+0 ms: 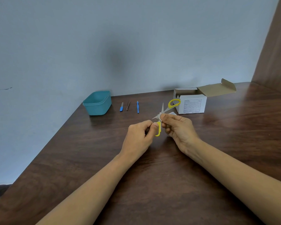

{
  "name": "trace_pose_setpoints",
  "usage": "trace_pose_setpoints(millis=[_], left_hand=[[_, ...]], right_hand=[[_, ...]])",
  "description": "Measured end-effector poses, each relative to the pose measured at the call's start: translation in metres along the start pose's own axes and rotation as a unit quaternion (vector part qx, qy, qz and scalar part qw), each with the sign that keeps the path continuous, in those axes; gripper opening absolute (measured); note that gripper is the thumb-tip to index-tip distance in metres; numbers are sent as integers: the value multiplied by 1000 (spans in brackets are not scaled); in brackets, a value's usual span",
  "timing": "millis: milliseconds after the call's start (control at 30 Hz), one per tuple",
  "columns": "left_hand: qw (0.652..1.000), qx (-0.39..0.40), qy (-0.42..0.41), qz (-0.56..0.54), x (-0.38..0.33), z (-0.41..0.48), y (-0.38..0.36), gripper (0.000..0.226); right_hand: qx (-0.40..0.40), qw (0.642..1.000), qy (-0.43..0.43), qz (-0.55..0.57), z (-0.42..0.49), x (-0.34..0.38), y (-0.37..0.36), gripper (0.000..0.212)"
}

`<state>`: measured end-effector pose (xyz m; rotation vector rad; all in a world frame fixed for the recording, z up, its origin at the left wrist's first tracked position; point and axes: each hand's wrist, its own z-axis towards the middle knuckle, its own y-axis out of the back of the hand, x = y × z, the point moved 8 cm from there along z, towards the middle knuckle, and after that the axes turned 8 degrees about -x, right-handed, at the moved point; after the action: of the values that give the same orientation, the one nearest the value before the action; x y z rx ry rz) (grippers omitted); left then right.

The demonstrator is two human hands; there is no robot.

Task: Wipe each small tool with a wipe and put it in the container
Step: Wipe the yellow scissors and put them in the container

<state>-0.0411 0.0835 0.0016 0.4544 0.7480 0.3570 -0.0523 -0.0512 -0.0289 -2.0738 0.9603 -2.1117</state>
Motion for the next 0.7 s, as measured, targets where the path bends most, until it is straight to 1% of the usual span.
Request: trace_pose_setpoints(millis=[100, 167, 333, 400, 567, 700], left_hand=[[1000, -21, 21, 2, 4, -1, 4, 38], [998, -41, 37, 5, 5, -1, 8, 35], [996, -72, 50, 13, 6, 0, 14, 33], [997, -68, 46, 11, 5, 1, 15, 33], [1000, -7, 16, 5, -3, 0, 3, 34], [1000, 12, 6, 2, -3, -1, -1, 34]], right_hand=[[52, 998, -33, -28, 0, -2, -6, 2], [84, 994, -37, -59, 0, -3, -9, 3], [110, 984, -27, -134, -3, -5, -13, 3], [91, 987, -22, -131, -3, -5, -12, 6], [14, 999, -27, -39, 3, -3, 0, 4], [-28, 999, -16, -2, 4, -5, 4, 6]])
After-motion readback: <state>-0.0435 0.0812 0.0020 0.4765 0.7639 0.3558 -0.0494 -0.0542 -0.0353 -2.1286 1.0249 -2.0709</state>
